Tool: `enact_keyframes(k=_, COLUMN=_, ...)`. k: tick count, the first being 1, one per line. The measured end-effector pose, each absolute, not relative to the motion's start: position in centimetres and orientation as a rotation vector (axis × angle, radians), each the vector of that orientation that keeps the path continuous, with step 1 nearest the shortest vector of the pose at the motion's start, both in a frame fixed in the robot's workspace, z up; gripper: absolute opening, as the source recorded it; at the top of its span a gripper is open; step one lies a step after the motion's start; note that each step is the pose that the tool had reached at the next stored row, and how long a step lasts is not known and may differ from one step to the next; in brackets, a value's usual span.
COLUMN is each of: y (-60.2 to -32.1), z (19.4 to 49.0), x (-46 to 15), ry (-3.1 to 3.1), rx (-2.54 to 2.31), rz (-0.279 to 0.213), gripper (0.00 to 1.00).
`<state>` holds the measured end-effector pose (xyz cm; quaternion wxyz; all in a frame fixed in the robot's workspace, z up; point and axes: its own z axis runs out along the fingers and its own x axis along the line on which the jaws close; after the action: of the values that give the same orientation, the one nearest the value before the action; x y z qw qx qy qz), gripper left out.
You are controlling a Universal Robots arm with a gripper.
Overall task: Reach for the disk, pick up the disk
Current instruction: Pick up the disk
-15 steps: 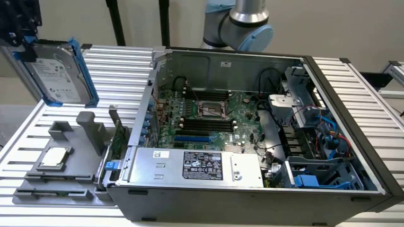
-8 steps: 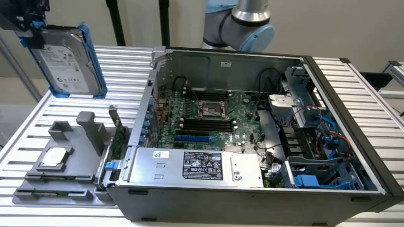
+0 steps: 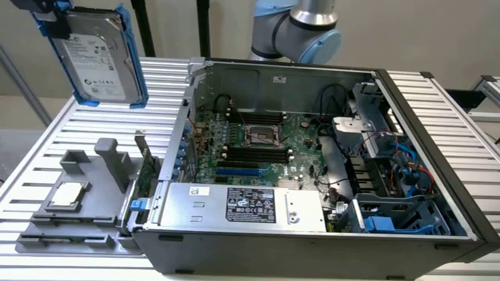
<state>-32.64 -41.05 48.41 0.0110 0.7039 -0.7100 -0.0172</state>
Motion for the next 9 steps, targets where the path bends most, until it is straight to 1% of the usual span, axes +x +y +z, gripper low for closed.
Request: enact_keyframes(k=9, y=-41.1, z=50.1, x=-28.5, ry=-2.210, rx=2.191, rz=-0.065, gripper=0.33)
